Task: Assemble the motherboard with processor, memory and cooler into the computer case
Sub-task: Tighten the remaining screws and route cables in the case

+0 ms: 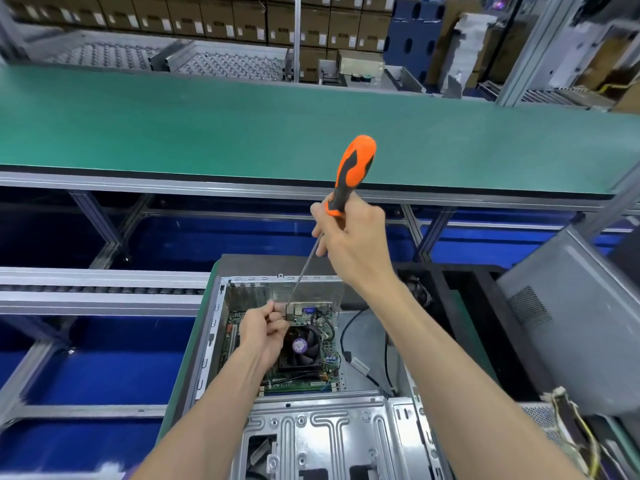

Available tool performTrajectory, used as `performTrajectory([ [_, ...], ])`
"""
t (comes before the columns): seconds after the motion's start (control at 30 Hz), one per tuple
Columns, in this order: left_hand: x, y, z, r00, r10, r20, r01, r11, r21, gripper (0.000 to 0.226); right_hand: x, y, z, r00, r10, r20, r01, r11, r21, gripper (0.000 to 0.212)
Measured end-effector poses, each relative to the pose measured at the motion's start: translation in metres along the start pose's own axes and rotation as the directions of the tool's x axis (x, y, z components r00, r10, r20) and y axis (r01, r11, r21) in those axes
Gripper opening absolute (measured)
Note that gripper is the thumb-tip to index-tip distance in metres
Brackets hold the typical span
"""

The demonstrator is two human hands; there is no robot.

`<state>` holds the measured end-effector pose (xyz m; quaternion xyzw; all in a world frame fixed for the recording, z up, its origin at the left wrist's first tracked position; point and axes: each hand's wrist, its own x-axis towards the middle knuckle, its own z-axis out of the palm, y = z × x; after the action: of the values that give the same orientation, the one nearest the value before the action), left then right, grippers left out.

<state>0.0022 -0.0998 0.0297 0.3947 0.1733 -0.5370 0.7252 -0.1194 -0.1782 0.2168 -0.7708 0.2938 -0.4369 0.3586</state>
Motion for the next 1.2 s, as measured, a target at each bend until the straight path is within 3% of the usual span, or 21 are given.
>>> performTrajectory([
  [0.13,0.001,0.000,-0.002,0.998,0.038,0.044,-0.032,0.992,-0.122,0.028,0.006,-0.007,-0.008,0.999,-0.035,0.004,0.035,0.999,0.024,0.023],
  [0.3,-0.002,-0.002,0.002,0.989,0.075,0.127,-0.061,0.992,-0.111,0.026,0.002,-0.007,-0.007,0.998,-0.067,-0.017,0.068,0.994,0.084,0.021],
  [0.53,-0.007,0.002,-0.002,0.973,0.046,0.225,0.006,0.974,-0.226,0.018,-0.009,-0.010,0.004,0.999,-0.052,0.011,0.048,0.977,0.206,0.020],
  [0.63,-0.010,0.003,-0.002,0.982,0.021,0.190,0.032,0.962,-0.270,0.056,-0.012,-0.008,0.008,0.998,-0.054,0.036,0.046,0.979,0.197,0.020],
  [0.7,-0.012,0.002,0.000,0.988,0.021,0.153,0.023,0.959,-0.281,0.070,-0.013,-0.006,0.010,0.998,-0.048,0.045,0.039,0.981,0.190,0.020],
  [0.83,-0.013,0.004,0.001,0.993,0.044,0.110,-0.011,0.959,-0.284,0.075,-0.014,-0.002,0.011,0.999,-0.019,0.048,0.011,0.984,0.180,0.019],
  [1.2,-0.018,0.008,0.002,0.986,0.055,0.158,-0.003,0.950,-0.311,0.074,-0.015,0.004,0.008,0.999,0.030,0.019,-0.033,0.974,0.225,0.024],
])
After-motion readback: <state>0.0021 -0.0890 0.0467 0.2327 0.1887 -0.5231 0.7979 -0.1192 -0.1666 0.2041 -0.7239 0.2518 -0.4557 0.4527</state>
